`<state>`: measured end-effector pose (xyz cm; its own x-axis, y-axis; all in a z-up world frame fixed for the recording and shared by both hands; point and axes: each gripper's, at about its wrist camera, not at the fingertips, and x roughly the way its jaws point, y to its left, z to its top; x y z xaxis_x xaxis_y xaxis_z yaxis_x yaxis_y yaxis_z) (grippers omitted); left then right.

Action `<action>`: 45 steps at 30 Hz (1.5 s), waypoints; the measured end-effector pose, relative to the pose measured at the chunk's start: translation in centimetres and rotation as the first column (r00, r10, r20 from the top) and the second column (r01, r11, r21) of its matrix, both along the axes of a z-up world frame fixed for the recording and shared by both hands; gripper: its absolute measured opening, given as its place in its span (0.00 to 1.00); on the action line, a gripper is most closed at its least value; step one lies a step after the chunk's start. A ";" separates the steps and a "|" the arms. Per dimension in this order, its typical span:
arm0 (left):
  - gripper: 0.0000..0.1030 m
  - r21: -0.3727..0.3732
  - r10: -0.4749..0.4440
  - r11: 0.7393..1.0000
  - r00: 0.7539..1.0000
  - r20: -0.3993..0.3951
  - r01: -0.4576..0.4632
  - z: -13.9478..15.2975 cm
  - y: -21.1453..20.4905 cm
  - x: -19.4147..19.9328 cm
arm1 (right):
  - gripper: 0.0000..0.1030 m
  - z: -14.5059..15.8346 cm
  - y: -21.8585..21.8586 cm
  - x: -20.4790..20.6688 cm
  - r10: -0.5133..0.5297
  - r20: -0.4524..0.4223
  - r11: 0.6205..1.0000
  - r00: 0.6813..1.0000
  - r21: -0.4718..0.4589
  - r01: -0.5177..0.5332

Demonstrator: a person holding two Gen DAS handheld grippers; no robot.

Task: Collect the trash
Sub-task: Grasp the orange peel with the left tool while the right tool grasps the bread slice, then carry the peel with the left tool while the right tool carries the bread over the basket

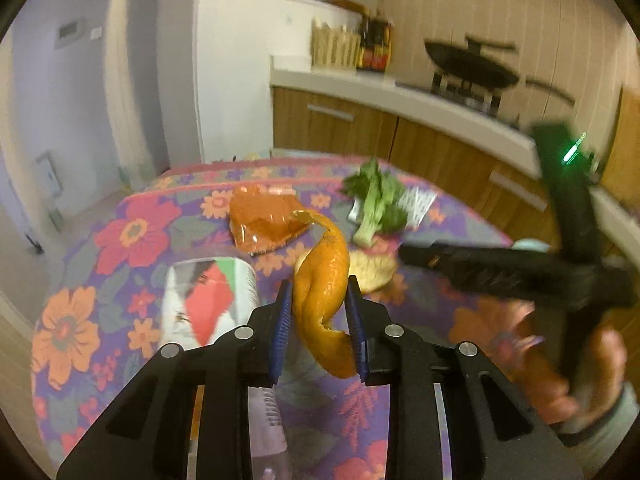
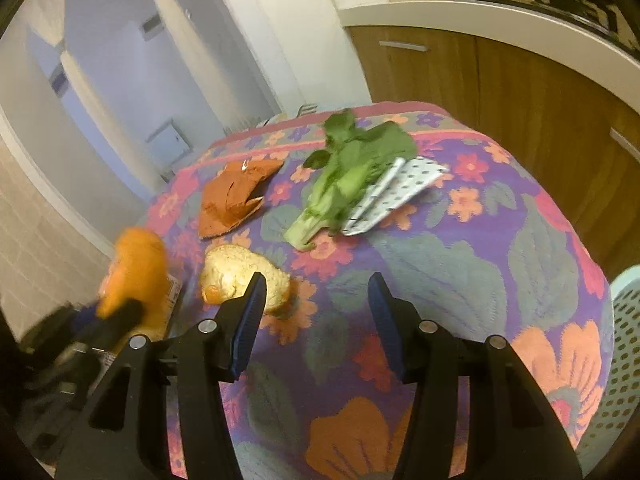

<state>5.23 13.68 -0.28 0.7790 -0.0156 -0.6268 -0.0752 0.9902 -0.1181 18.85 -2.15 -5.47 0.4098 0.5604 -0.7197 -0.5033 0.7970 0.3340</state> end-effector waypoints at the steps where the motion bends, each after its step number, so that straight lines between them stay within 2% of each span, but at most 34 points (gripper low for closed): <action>1: 0.24 -0.026 0.004 1.000 1.000 0.026 -0.003 0.6 0.5 -0.4 | 0.48 0.0 0.6 0.0 0.009 0.001 1.000 1.000 -0.012 -0.009; 7: 0.24 -0.091 0.034 0.996 0.995 0.091 -0.026 2.2 2.7 -1.5 | 0.48 -0.8 5.0 0.5 0.048 -0.011 0.995 0.999 -0.090 -0.049; 10: 0.24 -0.104 0.032 0.994 0.994 0.109 -0.021 2.2 3.2 -1.7 | 0.46 -0.8 6.7 0.0 0.068 0.025 0.984 0.997 -0.164 -0.063; 11: 0.24 -0.104 0.034 0.994 0.994 0.108 -0.023 2.2 3.2 -1.8 | 0.32 -0.8 7.1 -0.4 0.082 0.042 0.979 0.996 -0.191 -0.072; 14: 0.24 -0.113 0.036 0.993 0.993 0.111 -0.023 2.1 3.2 -1.8 | 0.07 -0.9 7.4 -1.4 0.114 0.060 0.973 0.992 -0.208 -0.100; 19: 0.24 -0.112 0.017 0.994 0.993 0.121 -0.004 2.4 2.3 -2.3 | 0.02 0.1 5.7 -3.2 0.099 0.121 0.982 0.988 -0.174 -0.077; 26: 0.24 -0.101 -0.038 0.994 0.991 0.125 0.051 2.7 -0.8 -2.4 | 0.02 1.9 -0.2 -5.6 0.004 0.222 0.989 0.975 -0.148 0.030; 33: 0.24 -0.090 -0.144 0.984 0.983 0.111 0.154 2.4 -6.3 -1.7 | 0.02 3.3 -8.7 -7.2 -0.143 0.251 0.984 0.957 -0.063 0.164; 38: 0.24 -0.088 -0.222 0.969 0.971 0.086 0.229 1.4 -11.0 -0.7 | 0.02 3.3 -15.8 -8.6 -0.292 0.260 0.950 0.920 -0.033 0.311; 45: 0.25 -0.019 -0.353 0.935 0.935 0.029 0.354 0.4 -20.3 1.9 | 0.02 0.8 -25.9 -8.4 -0.461 0.162 0.885 0.872 0.018 0.465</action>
<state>7.08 -6.66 0.12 0.7358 -0.3068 -0.6037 0.2821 0.9493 -0.1387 10.44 -28.02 -4.63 0.7274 0.2639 -0.6334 -0.1192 0.9576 0.2622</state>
